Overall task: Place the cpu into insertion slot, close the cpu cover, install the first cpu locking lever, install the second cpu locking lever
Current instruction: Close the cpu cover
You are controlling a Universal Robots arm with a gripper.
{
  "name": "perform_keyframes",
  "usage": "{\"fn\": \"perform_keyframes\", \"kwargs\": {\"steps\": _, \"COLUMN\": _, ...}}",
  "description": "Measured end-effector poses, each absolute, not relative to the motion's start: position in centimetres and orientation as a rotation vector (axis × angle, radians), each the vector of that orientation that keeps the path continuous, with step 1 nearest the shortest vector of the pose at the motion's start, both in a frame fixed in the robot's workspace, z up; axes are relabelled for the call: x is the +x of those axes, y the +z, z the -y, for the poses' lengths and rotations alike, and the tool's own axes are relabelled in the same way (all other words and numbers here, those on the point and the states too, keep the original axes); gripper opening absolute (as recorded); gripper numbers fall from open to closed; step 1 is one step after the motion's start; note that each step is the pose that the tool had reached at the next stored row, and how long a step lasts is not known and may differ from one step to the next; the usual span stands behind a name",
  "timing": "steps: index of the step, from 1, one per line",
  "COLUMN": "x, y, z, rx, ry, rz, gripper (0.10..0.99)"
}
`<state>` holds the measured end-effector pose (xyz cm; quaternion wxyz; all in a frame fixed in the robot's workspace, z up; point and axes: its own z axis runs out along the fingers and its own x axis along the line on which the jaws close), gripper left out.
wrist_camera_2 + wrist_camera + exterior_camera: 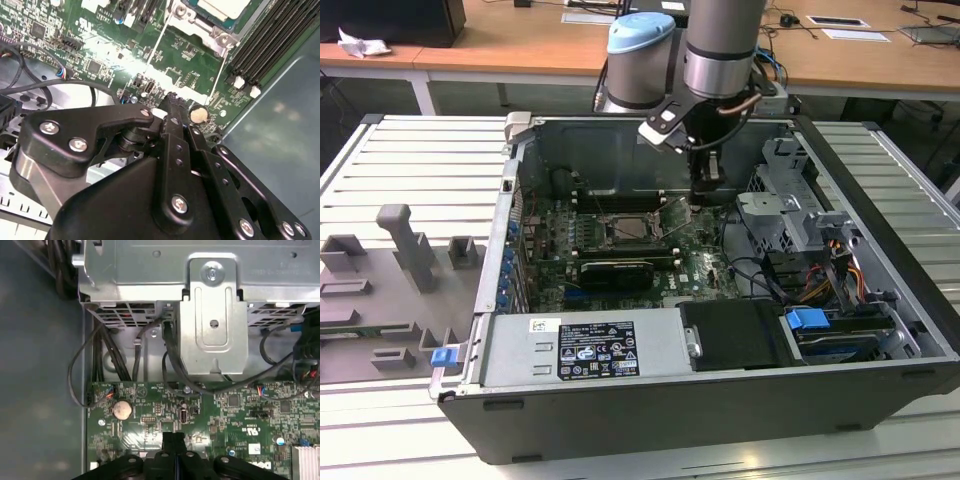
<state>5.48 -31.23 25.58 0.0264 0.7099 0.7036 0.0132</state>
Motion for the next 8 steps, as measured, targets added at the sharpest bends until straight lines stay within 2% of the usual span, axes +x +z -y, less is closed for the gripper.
{"fn": "perform_keyframes", "kwargs": {"steps": 8, "x": 6.33, "y": 24.54, "z": 31.22, "rx": 2.191, "ry": 0.039, "rz": -2.179, "gripper": 0.106}}
